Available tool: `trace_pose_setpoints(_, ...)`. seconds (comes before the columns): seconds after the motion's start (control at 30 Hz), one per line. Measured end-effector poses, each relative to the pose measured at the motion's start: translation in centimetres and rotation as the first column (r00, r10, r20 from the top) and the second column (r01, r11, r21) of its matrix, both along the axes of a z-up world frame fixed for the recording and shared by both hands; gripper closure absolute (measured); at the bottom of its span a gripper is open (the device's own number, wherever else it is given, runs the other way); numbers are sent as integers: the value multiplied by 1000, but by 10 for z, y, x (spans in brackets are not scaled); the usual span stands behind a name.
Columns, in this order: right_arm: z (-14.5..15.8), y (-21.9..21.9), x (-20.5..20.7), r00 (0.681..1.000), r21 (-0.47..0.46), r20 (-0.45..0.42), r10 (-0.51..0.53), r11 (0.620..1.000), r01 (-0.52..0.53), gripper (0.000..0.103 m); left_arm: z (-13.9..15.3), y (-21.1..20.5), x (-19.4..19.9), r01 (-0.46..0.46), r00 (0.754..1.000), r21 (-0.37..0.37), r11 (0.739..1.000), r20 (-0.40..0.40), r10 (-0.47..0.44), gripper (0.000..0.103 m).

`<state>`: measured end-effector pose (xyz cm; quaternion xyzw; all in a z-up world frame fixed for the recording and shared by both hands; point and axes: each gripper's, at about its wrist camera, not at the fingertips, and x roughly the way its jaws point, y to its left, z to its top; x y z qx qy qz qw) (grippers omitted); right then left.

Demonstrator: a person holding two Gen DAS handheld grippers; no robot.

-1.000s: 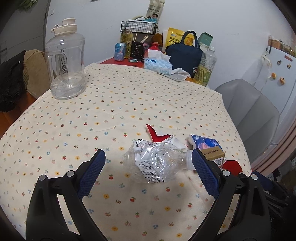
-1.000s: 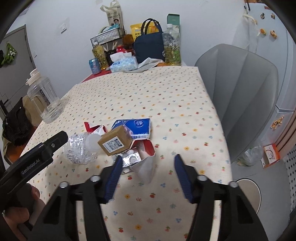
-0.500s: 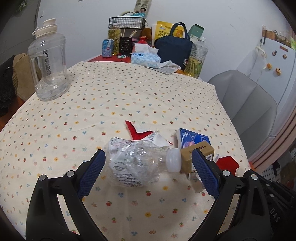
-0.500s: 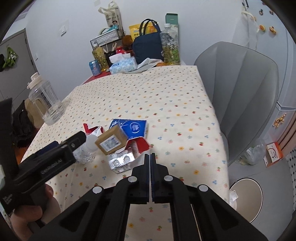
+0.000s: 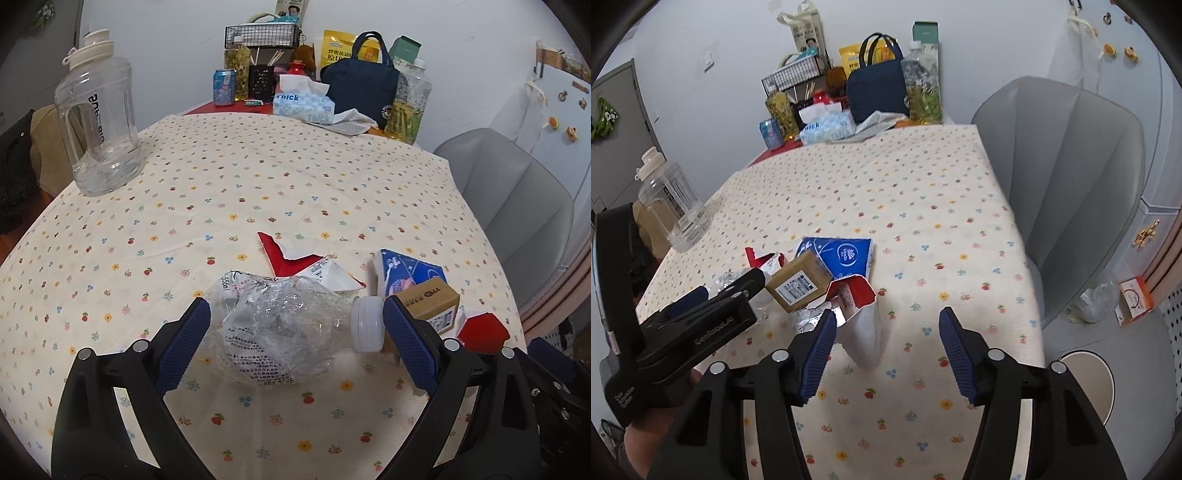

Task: Collect trash
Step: 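Grasp the crushed plastic bottle with the left tool while the right tool grasps the red-and-white paper scrap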

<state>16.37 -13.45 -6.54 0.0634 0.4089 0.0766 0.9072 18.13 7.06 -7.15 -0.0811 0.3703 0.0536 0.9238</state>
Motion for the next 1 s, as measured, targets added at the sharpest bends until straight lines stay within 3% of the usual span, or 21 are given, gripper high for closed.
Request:
trace_pose_setpoints(0.17, -8, 8, 10, 1000, 8, -18, 17, 1000, -17, 51, 0, 10, 0, -29, 1000, 12, 1000, 0, 29, 9)
trace_pose_setpoints(0.23, -10, 10, 13, 999, 20, -21, 35, 999, -34, 63, 0, 15, 1, -45, 999, 8, 999, -4, 45, 9)
trace_pose_setpoints(0.3, -8, 12, 13, 999, 20, -18, 45, 999, -44, 87, 1, 14, 2, -47, 999, 7, 999, -10, 47, 9)
trace_pose_setpoints(0.37, -7, 12, 12, 999, 15, -20, 42, 999, -41, 92, -1, 11, 4, -38, 999, 11, 999, -20, 38, 9)
trace_pose_setpoints(0.6, 1, 2, 3, 1000, 20, 0, 19, 1000, -19, 94, -6, -7, 10, -51, 998, 119, 992, -37, 56, 6)
trace_pose_setpoints(0.8, 2, -1, 2, 1000, 22, -2, 17, 1000, -17, 93, -13, 4, 19, -76, 990, 118, 990, -108, 89, 6)
trace_pose_setpoints(0.9, 4, 0, 0, 1000, 23, 3, 20, 1000, -20, 93, -14, 5, 17, -74, 990, 115, 991, -107, 87, 15)
trace_pose_setpoints(1.0, 8, 0, -2, 1000, 19, 12, 18, 1000, -18, 93, -11, 3, 13, -62, 994, 105, 993, -86, 71, 15)
